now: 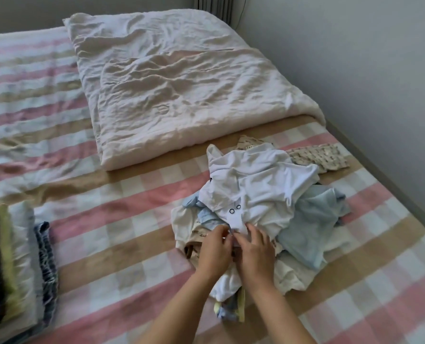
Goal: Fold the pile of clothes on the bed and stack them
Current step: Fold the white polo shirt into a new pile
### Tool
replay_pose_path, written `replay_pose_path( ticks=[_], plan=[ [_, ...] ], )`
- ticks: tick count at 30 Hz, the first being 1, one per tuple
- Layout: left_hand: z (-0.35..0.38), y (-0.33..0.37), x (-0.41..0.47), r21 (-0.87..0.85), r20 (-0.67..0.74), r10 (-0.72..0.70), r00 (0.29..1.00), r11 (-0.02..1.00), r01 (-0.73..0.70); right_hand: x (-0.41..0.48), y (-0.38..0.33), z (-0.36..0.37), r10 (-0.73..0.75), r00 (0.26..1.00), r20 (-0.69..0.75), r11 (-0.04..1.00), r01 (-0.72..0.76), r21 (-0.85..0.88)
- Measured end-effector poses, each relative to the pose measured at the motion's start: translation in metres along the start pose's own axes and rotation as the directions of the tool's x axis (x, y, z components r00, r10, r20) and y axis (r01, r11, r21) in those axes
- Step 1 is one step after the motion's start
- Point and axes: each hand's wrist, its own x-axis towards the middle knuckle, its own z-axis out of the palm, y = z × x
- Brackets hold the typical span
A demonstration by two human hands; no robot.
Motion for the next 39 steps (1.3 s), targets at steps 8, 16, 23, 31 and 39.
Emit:
replay_pose_path(
  ticks=[8, 16, 23, 31, 39],
  plan=[
    [0.003, 0.011, 0.004, -0.457, 0.112, -0.206, 0.972, 0.858, 0.235, 0.012, 0.005, -0.009, 0.213, 0.977, -0.022, 0.859, -0.177, 0.480],
    [-0.058, 0.015, -0.097, -0.695, 0.067, -0.139, 0.988, 0.704, 0.146, -0.057, -0.057, -0.050, 0.177, 0.983, 0.055, 0.741, -0.170, 0.650],
    [-0.121, -0.022, -0.215, -0.629, -0.124, -0.037, 0.992, 0.776, -0.050, -0.174, -0.124, -0.064, 0.165, 0.964, 0.210, 0.585, -0.267, 0.766],
    [-0.167, -0.112, -0.335, -0.532, -0.213, -0.122, 0.969, 0.847, -0.011, -0.319, -0.166, -0.033, 0.002, 0.917, 0.399, 0.649, -0.305, 0.697],
    [-0.111, -0.207, -0.380, -0.623, -0.150, -0.514, 0.845, 0.712, 0.322, -0.361, -0.146, 0.029, -0.220, 0.722, 0.656, 0.871, -0.157, 0.465]
  ],
)
